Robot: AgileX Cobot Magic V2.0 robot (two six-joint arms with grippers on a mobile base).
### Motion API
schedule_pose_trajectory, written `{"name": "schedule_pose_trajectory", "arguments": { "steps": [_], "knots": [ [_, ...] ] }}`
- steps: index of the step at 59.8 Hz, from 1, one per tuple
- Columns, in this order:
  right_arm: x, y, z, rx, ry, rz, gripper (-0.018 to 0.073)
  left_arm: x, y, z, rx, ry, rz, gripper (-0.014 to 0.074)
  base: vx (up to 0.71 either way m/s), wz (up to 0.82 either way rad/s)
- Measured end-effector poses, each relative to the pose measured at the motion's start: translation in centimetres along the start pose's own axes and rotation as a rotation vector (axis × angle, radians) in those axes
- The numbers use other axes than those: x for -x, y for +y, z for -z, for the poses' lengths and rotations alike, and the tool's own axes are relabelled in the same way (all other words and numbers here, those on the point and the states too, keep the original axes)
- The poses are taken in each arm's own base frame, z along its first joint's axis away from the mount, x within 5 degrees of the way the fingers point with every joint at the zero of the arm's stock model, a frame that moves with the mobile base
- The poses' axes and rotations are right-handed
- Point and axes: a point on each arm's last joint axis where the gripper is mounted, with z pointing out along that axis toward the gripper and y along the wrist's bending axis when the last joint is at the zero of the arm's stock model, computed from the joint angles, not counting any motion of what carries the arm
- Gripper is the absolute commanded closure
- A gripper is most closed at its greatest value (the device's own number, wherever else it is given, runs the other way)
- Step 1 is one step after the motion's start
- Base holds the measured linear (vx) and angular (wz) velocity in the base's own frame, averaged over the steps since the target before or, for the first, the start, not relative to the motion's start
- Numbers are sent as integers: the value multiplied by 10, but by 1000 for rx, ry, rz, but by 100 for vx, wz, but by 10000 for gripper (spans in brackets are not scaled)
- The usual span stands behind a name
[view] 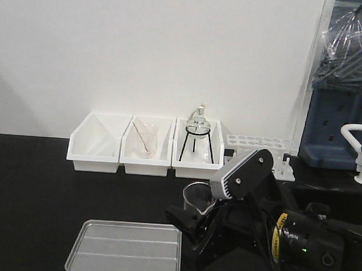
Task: Move beaker to silver tray on left bench
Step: 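Hold the beaker in the right gripper while driving to the silver tray, then lower the held beaker onto the silver tray with the right gripper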
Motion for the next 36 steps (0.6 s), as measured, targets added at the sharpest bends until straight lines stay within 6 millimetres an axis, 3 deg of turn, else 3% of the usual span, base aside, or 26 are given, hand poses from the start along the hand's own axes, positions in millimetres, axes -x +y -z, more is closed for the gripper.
{"name": "schedule_pose_trajectory", "arguments": {
  "steps": [36],
  "knots": [
    [0,0,0,0,0,0,570,0,0,0,0,0,0,595,16,-3]
  ]
}}
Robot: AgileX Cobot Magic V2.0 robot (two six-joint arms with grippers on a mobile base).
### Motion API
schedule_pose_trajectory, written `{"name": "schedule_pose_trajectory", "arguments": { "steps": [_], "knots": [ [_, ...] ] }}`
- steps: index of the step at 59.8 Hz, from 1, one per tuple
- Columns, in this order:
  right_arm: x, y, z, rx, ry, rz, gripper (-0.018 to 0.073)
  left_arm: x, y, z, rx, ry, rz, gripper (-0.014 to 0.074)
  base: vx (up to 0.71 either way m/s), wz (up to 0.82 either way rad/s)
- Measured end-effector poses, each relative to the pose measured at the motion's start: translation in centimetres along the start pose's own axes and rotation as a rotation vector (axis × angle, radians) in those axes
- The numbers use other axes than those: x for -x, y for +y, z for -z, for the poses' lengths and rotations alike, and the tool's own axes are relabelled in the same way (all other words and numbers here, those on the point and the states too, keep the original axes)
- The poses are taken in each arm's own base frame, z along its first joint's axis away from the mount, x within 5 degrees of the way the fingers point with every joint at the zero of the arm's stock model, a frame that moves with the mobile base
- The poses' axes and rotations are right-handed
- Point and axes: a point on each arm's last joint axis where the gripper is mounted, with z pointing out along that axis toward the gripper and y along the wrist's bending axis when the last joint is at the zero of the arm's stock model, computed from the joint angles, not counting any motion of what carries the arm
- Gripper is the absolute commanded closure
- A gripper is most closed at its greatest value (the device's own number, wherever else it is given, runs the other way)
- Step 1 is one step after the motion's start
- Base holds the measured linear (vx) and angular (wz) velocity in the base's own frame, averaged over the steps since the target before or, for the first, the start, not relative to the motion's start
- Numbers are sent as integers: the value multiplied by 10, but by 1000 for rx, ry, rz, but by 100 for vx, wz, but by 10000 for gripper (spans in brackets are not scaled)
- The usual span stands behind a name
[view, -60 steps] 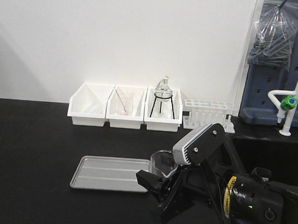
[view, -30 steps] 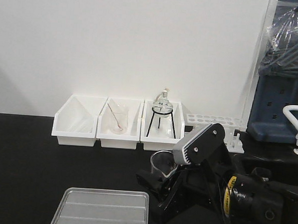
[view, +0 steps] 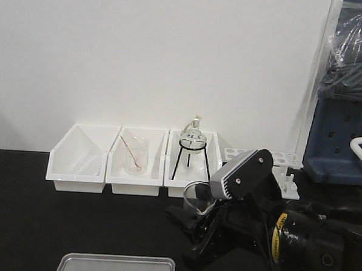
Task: Move beaker to silver tray on left bench
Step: 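Lower the held beaker onto the silver tray with the right gripper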
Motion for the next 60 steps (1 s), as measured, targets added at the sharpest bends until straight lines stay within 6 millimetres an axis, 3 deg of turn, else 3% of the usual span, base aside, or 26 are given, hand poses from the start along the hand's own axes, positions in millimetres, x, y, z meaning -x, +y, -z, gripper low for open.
{"name": "schedule_pose_trajectory", "arguments": {
  "steps": [36,52,60],
  "knots": [
    [-6,0,-6,14,17,-11,570,0,0,0,0,0,0,595,3,-2],
    [-54,-6,-68,108,140,-48,570,0,0,0,0,0,0,595,0,0],
    [-69,2,-103,179,160,-9,570,0,0,0,0,0,0,595,0,0]
  ]
}}
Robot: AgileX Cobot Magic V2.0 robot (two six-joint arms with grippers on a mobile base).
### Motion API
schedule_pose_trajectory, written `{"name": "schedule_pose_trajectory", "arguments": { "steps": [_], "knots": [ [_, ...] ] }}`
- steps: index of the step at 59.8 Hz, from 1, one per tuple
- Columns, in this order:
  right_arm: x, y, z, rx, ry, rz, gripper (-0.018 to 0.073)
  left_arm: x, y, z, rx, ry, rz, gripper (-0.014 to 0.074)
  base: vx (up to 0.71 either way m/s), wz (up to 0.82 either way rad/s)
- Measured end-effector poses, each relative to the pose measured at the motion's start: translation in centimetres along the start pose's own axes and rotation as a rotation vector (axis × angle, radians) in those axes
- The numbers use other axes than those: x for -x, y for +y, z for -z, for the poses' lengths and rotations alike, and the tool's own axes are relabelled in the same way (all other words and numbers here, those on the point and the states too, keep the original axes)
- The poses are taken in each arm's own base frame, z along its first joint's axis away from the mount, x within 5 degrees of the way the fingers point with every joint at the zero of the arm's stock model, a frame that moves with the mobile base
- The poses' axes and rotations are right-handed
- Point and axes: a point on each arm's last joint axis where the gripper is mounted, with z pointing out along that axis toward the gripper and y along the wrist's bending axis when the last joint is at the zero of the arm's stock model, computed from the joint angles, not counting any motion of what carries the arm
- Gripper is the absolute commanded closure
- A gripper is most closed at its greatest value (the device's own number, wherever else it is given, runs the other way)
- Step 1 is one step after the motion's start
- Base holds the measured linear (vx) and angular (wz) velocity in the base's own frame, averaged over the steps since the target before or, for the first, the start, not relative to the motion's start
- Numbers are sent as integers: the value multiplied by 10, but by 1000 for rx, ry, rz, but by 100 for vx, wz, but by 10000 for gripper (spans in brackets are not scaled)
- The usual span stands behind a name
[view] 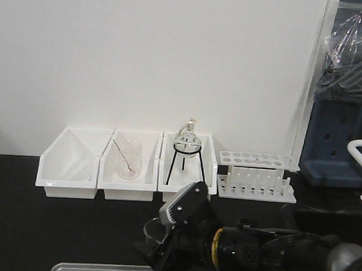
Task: Move beaker to silver tray on left bench
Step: 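Lower the held beaker onto the silver tray with the right gripper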
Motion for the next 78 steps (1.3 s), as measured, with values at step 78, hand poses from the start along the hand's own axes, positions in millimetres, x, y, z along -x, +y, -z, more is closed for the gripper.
{"name": "schedule_pose_trajectory", "arguments": {
  "steps": [78],
  "knots": [
    [-77,16,-118,162,55,-125,251,0,0,0,0,0,0,595,0,0]
  ]
}}
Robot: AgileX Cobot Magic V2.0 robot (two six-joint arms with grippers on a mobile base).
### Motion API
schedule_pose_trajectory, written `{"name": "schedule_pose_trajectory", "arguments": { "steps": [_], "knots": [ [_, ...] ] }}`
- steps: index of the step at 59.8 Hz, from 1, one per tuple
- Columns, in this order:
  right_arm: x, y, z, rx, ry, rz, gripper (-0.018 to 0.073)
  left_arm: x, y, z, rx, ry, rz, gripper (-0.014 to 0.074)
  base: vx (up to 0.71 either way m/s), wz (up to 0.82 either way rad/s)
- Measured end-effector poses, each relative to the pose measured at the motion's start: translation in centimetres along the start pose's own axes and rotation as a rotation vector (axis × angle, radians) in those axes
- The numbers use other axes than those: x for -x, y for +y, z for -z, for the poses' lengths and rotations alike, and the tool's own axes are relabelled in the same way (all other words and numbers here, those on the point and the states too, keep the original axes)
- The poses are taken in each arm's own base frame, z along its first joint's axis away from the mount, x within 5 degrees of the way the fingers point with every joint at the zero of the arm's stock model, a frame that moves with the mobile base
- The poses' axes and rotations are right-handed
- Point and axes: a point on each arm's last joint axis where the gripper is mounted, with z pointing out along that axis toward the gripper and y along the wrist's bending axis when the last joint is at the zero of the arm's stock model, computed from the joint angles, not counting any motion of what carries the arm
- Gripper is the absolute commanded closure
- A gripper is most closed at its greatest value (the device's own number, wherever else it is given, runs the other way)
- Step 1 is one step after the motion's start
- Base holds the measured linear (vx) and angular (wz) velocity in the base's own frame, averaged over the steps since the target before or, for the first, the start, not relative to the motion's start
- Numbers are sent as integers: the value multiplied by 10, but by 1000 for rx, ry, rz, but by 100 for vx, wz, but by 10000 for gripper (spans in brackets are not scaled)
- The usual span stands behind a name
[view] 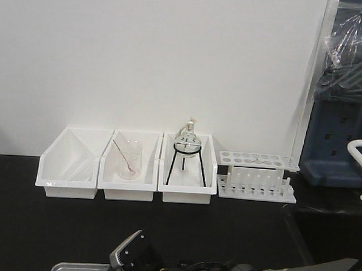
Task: Move beaker to silver tray on left bench
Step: 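Lower the held beaker onto the silver tray with the right gripper, then open the right gripper and raise it away from the beaker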
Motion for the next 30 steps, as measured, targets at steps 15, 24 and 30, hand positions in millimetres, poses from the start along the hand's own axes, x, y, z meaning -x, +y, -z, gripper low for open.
{"name": "schedule_pose_trajectory", "arguments": {
  "steps": [15,24,30],
  "knots": [
    [-5,-1,-2,-2,18,4,-65,0,0,0,0,0,0,595,0,0],
    [1,0,1,-7,12,19,-52,0,0,0,0,0,0,595,0,0],
    [12,2,7,-11,-8,35,-36,0,0,0,0,0,0,595,0,0]
  ]
}}
